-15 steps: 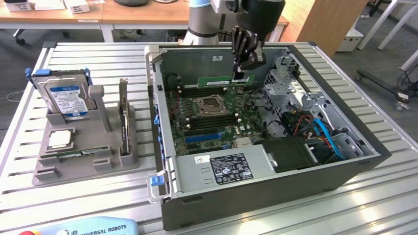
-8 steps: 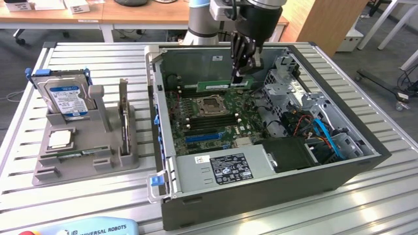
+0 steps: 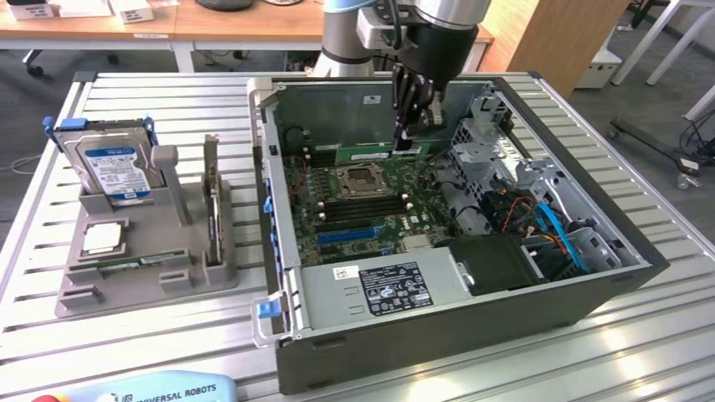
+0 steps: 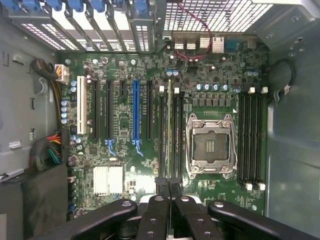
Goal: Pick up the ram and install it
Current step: 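Insert the ram into the slot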
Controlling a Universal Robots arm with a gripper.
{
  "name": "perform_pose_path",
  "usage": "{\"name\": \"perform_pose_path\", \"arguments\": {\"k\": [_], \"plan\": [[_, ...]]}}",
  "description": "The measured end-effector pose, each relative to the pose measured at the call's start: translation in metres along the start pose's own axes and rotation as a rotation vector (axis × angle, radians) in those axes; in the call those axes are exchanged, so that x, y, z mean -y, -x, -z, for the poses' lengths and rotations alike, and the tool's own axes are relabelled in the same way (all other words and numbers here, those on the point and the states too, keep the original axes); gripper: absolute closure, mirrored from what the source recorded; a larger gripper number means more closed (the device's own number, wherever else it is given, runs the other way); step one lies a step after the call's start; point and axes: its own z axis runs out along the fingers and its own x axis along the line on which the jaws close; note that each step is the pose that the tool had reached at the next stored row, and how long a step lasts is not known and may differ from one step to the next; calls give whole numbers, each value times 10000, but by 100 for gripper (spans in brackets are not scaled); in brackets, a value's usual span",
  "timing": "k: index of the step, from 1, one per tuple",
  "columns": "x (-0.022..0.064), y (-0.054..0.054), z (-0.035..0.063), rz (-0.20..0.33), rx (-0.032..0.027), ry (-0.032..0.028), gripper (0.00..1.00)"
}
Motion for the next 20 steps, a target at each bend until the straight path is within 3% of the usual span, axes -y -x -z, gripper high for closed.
{"name": "perform_pose_path", "arguments": {"k": [20], "plan": [[11, -5, -309, 1, 1, 0, 88]]}}
